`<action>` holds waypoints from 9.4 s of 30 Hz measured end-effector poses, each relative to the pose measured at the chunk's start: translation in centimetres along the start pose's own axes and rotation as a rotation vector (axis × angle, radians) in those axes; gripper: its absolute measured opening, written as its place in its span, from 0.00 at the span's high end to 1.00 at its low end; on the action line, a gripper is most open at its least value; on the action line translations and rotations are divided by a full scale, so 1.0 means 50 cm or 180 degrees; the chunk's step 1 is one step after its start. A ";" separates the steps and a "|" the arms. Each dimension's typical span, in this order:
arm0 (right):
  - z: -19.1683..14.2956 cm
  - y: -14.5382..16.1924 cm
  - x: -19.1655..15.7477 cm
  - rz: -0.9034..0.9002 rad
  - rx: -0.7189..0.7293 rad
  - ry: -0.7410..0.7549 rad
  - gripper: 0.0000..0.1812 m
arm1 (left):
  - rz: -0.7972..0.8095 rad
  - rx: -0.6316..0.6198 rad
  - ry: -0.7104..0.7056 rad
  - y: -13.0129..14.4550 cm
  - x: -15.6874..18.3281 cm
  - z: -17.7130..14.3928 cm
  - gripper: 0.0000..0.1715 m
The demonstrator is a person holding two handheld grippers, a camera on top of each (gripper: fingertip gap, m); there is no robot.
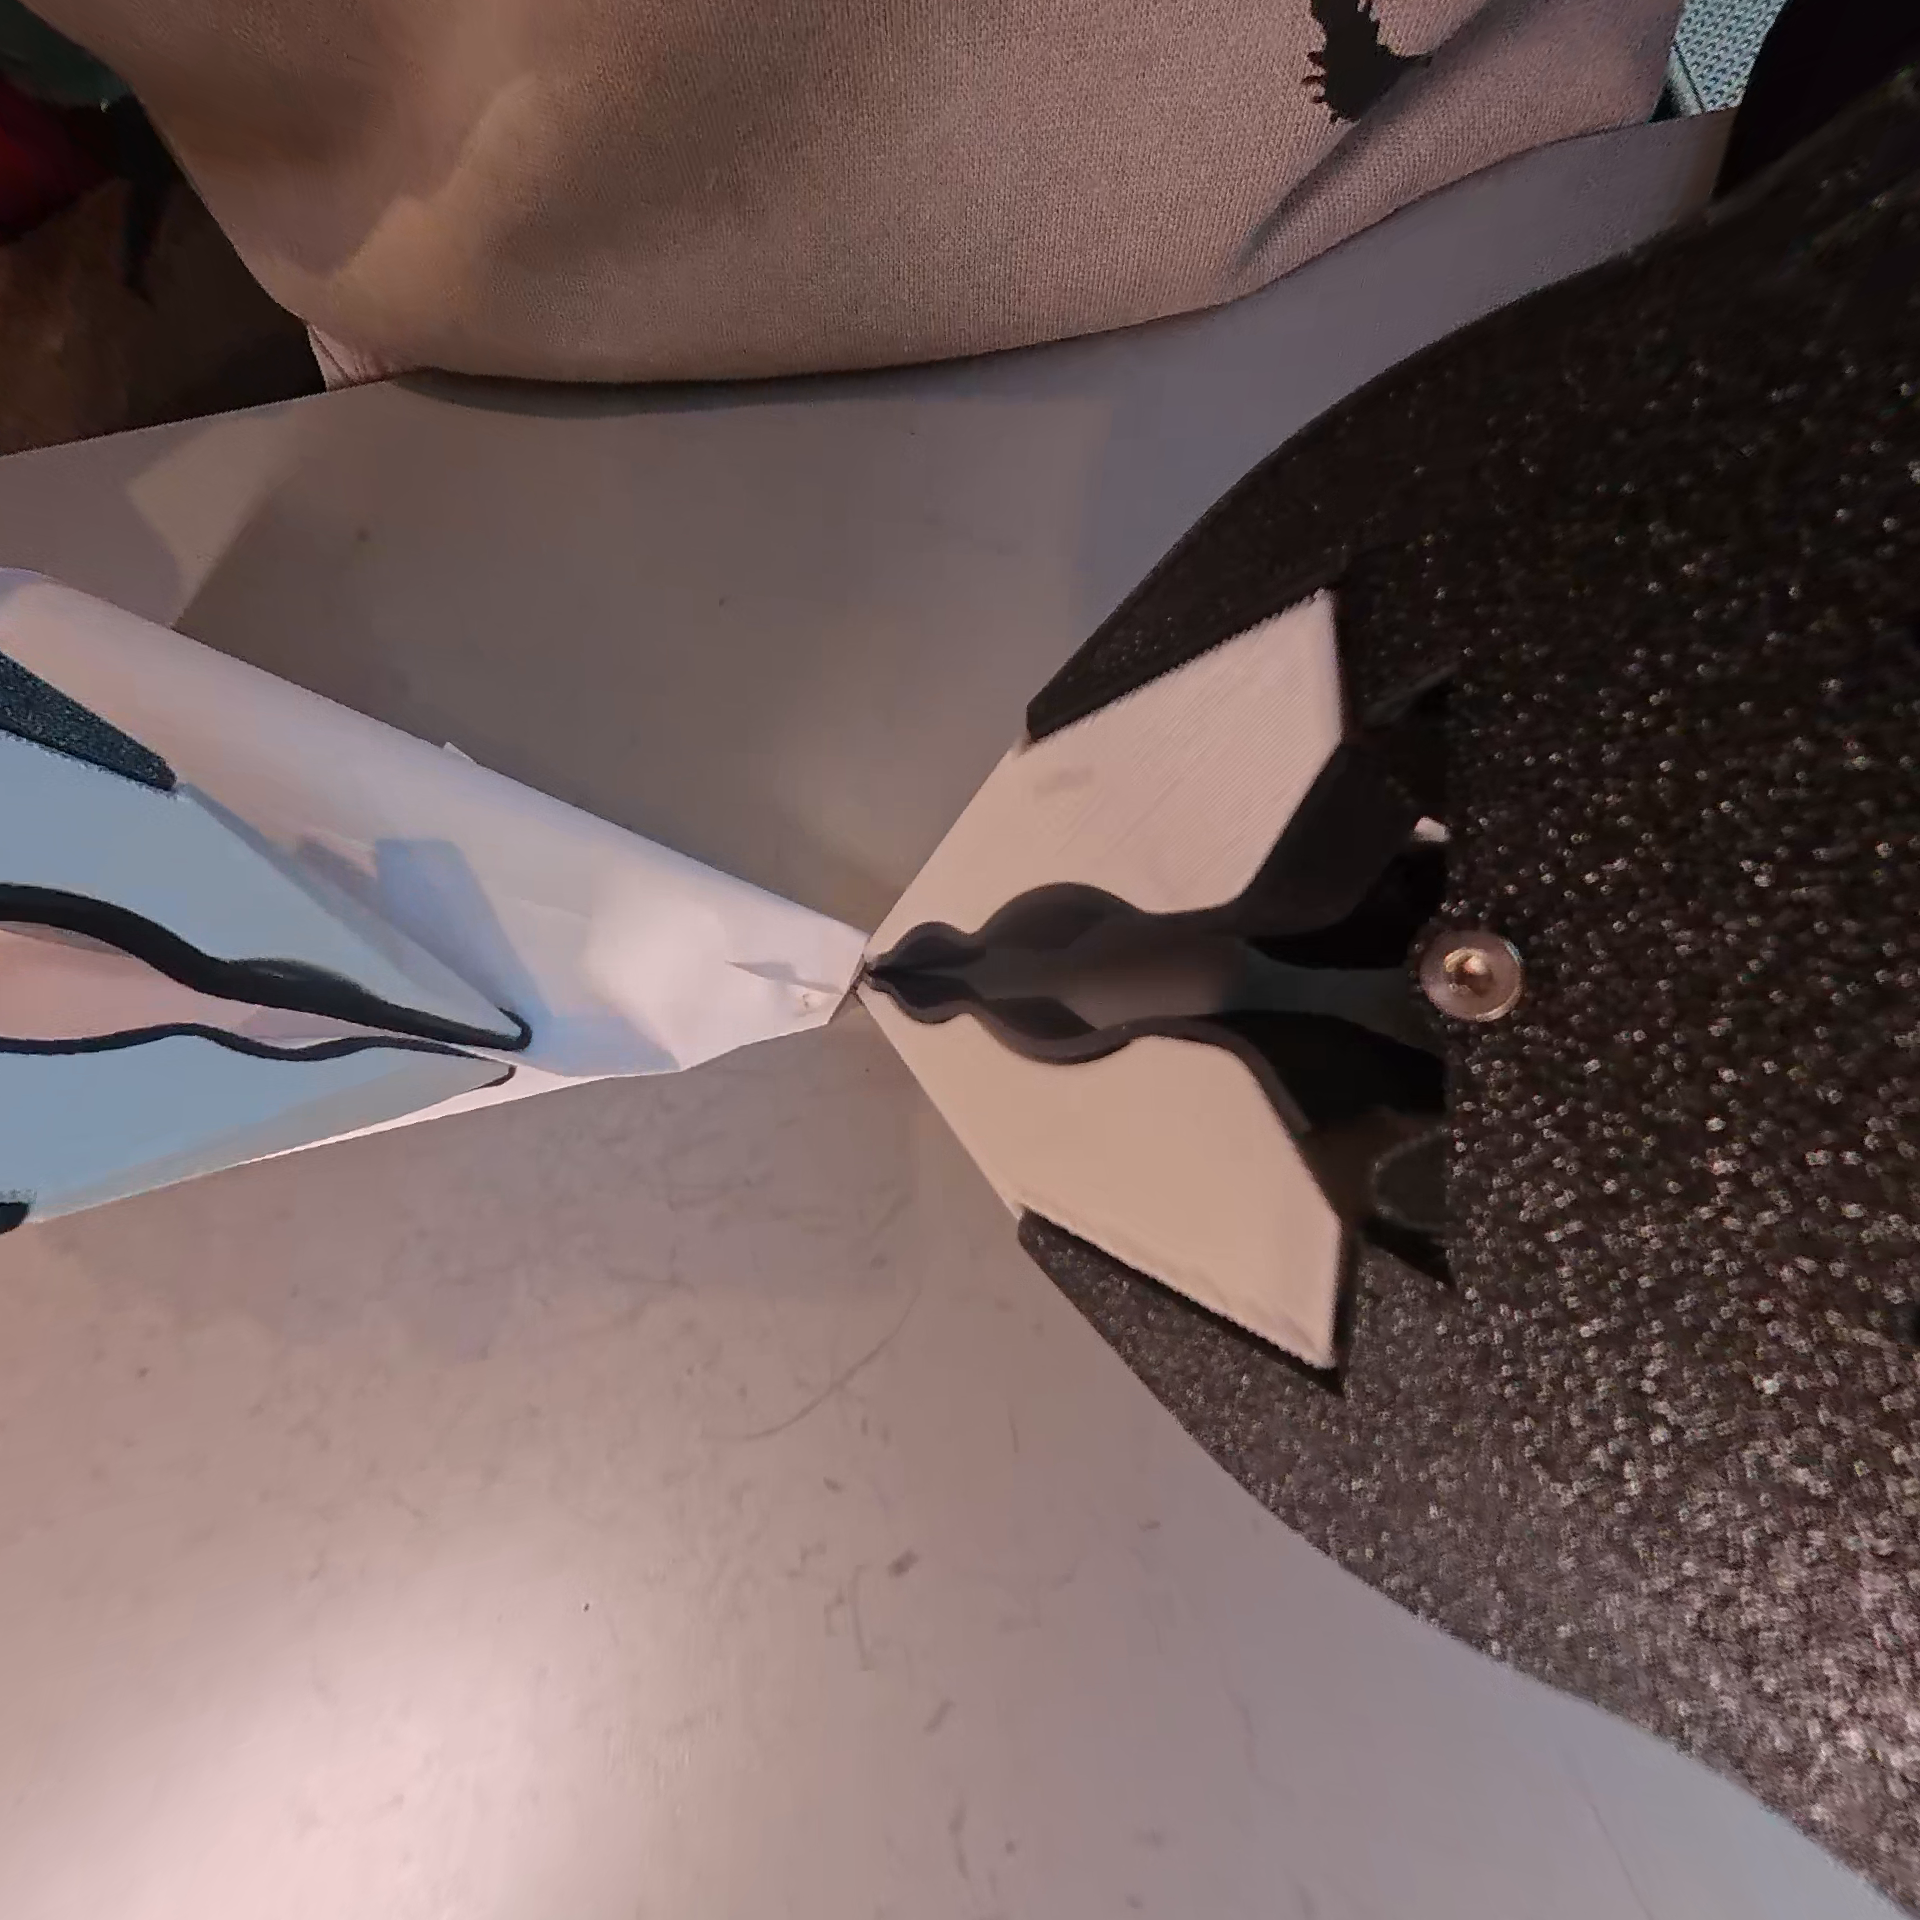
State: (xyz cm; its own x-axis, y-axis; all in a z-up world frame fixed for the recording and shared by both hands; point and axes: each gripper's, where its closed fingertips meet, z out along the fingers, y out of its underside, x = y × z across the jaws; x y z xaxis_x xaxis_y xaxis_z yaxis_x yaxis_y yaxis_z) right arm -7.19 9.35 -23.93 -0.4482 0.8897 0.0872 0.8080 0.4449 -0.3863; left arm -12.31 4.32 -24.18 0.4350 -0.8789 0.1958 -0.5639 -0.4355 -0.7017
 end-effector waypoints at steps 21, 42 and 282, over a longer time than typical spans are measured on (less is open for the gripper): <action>-0.006 -0.015 -0.036 -0.0669 0.0411 0.0116 1.00 | 0.0069 0.0112 0.0102 -0.025 -0.016 0.012 1.00; -0.007 0.011 -0.037 -0.0929 0.0295 0.0251 1.00 | 0.0928 0.0052 0.0179 -0.031 0.040 0.039 1.00; -0.008 0.020 -0.075 -0.0970 0.0247 0.0132 1.00 | -0.0288 -0.0309 0.0370 -0.013 0.096 0.039 1.00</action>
State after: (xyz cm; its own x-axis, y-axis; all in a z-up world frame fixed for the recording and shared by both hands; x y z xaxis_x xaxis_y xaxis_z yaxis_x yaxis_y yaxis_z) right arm -4.56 6.48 -24.26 -0.6478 0.7208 0.2466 0.6066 0.6839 -0.4054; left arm -8.50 0.78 -24.10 0.4062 -0.8494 0.3369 -0.5937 -0.5256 -0.6093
